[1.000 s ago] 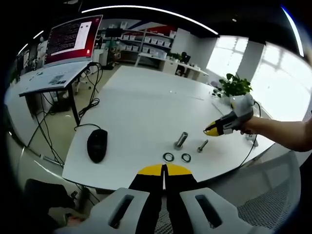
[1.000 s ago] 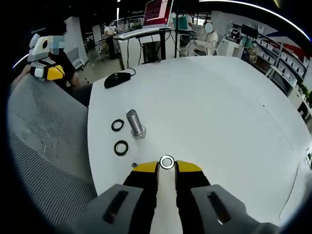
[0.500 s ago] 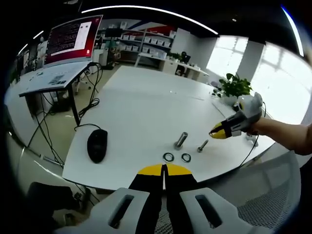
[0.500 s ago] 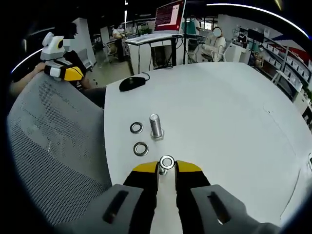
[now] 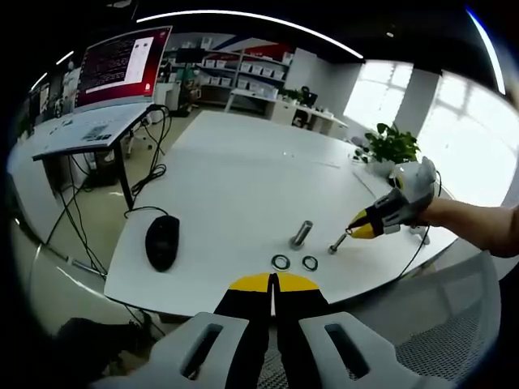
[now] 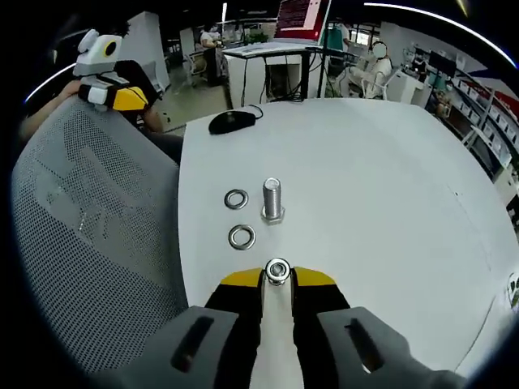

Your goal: Place the washer onto the threaded stud by aligning its center hole with the stud, sliding it down to the base, and recovering from edge contact or off-axis alignment until the washer reaches the visible bottom stop.

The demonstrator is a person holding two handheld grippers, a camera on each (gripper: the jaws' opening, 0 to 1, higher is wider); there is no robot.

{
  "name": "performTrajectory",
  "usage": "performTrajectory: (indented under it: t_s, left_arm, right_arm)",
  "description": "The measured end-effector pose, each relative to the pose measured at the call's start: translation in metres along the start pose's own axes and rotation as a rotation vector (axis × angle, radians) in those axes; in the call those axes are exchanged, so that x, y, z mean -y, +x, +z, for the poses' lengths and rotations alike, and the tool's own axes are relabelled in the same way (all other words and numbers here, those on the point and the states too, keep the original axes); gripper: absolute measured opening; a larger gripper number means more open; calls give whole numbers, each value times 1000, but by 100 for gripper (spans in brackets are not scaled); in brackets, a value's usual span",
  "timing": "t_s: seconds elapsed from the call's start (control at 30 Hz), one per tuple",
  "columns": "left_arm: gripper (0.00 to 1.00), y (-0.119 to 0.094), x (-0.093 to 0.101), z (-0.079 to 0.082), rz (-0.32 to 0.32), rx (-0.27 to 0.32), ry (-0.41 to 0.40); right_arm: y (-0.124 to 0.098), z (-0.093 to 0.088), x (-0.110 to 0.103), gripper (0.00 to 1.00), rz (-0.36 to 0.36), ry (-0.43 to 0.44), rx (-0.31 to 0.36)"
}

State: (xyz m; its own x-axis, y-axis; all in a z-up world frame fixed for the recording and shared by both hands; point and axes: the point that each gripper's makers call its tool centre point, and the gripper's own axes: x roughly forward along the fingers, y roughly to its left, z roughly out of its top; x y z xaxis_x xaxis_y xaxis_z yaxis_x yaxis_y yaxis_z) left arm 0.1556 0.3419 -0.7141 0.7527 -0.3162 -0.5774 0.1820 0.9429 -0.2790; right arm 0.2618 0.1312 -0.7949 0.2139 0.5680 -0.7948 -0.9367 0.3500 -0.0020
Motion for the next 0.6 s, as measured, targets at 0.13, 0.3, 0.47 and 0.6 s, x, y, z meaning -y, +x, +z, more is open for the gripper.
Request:
performTrajectory:
  t_s: [0.13, 0.3, 0.47, 0.6]
  left_arm:
    - [0, 0, 1, 0, 0, 1, 0]
    - [0, -1, 0, 0, 1, 1, 1]
    - [0, -1, 0, 0, 2, 0, 1]
    - [0, -1, -1, -1, 2, -1, 1]
  right_arm:
    - [2, -1, 1, 15, -2, -9, -11]
    - [5, -2, 0, 15, 5, -15, -22]
    - [8, -3, 0, 15, 9, -19, -31]
    - [9, -4, 0, 15, 11, -21, -37]
